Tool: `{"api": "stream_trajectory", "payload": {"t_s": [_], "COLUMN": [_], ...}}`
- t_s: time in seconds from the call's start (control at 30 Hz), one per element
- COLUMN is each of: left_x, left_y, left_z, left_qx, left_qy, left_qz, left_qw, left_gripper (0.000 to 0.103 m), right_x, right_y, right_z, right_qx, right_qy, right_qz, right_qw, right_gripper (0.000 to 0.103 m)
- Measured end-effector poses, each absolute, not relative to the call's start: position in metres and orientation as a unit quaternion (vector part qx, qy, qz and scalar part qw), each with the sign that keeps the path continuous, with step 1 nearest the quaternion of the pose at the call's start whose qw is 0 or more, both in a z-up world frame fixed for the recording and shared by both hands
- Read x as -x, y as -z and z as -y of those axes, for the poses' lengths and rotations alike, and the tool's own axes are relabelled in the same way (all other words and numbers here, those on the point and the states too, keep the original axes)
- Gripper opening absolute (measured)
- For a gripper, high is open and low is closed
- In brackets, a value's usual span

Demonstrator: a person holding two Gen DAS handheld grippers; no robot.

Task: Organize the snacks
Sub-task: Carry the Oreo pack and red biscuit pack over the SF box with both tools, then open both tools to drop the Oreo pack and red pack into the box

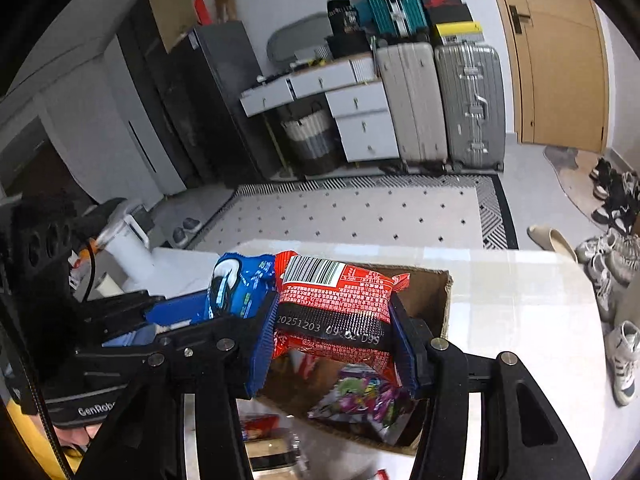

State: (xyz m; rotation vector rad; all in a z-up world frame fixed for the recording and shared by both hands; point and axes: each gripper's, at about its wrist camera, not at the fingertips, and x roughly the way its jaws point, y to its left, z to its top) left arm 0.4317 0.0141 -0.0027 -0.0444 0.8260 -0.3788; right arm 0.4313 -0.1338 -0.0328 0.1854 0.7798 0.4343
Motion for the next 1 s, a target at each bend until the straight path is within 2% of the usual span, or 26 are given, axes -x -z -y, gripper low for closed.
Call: {"api": "stream_trajectory", "payload": {"t_s": [0.4, 1.0], "left_x": [-0.502, -0.473], "left_y": [0.052, 0.06], "left_z": [0.008, 0.011], "left_qx": [0.011, -0.001], "left_qy": [0.181, 0.167], "left_qz": [-0.445, -0.443], "left_qw": [0.877, 0.881], "left_gripper": [0.033, 0.033], "right_x": [-0.451, -0.444], "right_y": [0.076, 0.1], "right_z": [0.131, 0.121], "right_qx": [-0.08, -0.049], "right_qy": [-0.203, -0.185], "right_qz": [-0.415, -0.447], "right_qw": [0.883, 0.874], "right_gripper": [0.052, 0.054]}}
